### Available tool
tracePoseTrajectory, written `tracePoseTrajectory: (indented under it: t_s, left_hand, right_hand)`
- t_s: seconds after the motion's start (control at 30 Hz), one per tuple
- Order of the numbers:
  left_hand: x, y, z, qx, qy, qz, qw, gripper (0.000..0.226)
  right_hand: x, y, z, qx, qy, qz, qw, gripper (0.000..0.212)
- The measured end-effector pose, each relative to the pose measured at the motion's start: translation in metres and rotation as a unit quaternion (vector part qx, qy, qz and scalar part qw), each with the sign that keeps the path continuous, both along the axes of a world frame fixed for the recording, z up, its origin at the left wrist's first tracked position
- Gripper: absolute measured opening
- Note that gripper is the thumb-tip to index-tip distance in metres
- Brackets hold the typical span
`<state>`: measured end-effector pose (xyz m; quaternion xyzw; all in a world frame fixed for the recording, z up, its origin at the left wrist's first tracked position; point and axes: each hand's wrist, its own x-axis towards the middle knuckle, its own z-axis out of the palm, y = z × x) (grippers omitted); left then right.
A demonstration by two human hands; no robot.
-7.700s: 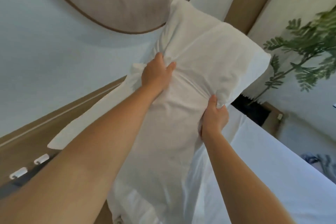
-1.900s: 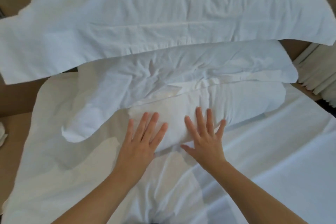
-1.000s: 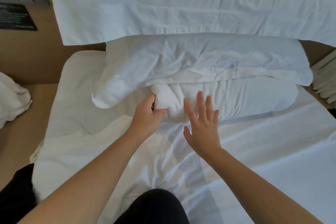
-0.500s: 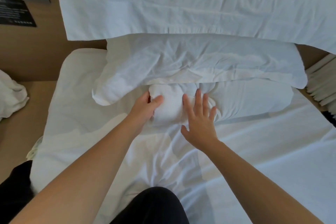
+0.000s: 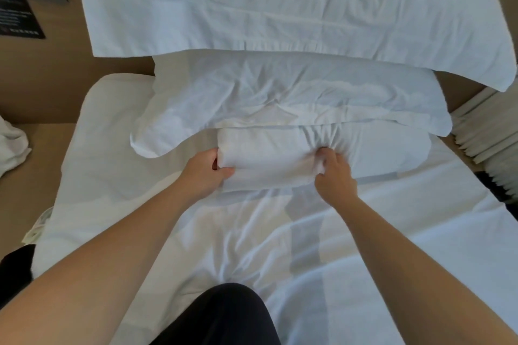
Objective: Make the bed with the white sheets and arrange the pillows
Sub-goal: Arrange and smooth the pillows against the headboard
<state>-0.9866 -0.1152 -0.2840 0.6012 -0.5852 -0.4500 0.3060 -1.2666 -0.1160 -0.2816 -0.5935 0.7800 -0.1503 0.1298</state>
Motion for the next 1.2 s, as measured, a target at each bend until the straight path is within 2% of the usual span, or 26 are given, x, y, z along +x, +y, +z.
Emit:
tracePoseTrajectory:
  t_s: [0.1,0.17,0.2,0.23,0.27,0.33,0.4,0.47,0.53,0.6,0.67,0.77,0.97,1.07,1.13,1.2]
  left_hand:
    - [0.000,0.002,-0.002,0.012,0.005,0.004,1.000,0.024]
    - [-0.005,0.010,-0.001,-0.004,-0.019,0.038,0.999,0.036]
    - [-0.008,0.015,0.001,-0.048,-0.059,0.076,0.994,0.047]
    - [-0.010,0.020,0.002,-0.131,-0.131,0.104,0.977,0.056]
    - [-0.013,0.025,0.002,-0.233,-0.221,0.099,0.942,0.062]
    - [-0.022,0.031,-0.001,-0.407,-0.367,0.011,0.836,0.063]
    - [-0.038,0.032,-0.009,-0.479,-0.447,-0.118,0.746,0.066]
    - [-0.058,0.028,-0.015,-0.463,-0.491,-0.192,0.713,0.076]
    - [-0.078,0.019,-0.013,-0.438,-0.534,-0.210,0.692,0.078]
    - [-0.090,0.007,-0.007,-0.413,-0.576,-0.196,0.678,0.073]
    - [-0.091,-0.011,-0.003,-0.392,-0.606,-0.188,0.666,0.080]
    - [-0.083,-0.030,0.001,-0.372,-0.610,-0.198,0.672,0.102]
    - [-0.088,-0.042,-0.009,-0.351,-0.654,-0.203,0.639,0.112]
    - [-0.084,-0.041,-0.010,-0.360,-0.635,-0.207,0.651,0.113]
    - [-0.083,-0.036,-0.006,-0.395,-0.605,-0.200,0.662,0.116]
    - [-0.086,-0.030,-0.006,-0.426,-0.589,-0.213,0.653,0.120]
  right_hand:
    - [-0.010,0.011,0.003,-0.001,0.077,0.012,0.997,0.057]
    - [0.002,0.028,-0.007,-0.069,0.127,0.090,0.985,0.060]
    - [0.008,0.035,-0.013,-0.106,0.150,0.135,0.974,0.060]
    - [0.012,0.039,-0.018,-0.142,0.170,0.168,0.961,0.062]
    - [0.013,0.038,-0.021,-0.165,0.182,0.182,0.952,0.065]
    - [0.008,0.033,-0.021,-0.151,0.195,0.167,0.955,0.079]
    - [-0.005,0.028,-0.021,-0.095,0.213,0.121,0.965,0.098]
    - [-0.021,0.021,-0.021,-0.059,0.242,0.085,0.965,0.114]
    - [-0.036,0.011,-0.020,-0.039,0.280,0.071,0.957,0.124]
    - [-0.050,0.001,-0.017,-0.024,0.312,0.071,0.947,0.128]
    - [-0.065,-0.010,-0.015,-0.010,0.307,0.052,0.950,0.129]
    - [-0.087,-0.029,-0.010,0.028,0.264,-0.017,0.964,0.139]
    - [-0.132,-0.063,0.000,0.123,0.162,-0.145,0.968,0.154]
    - [-0.152,-0.060,0.001,0.128,0.124,-0.161,0.971,0.150]
    - [-0.169,-0.046,-0.005,0.097,0.103,-0.164,0.976,0.138]
    - [-0.192,-0.017,-0.019,0.087,0.112,-0.168,0.975,0.119]
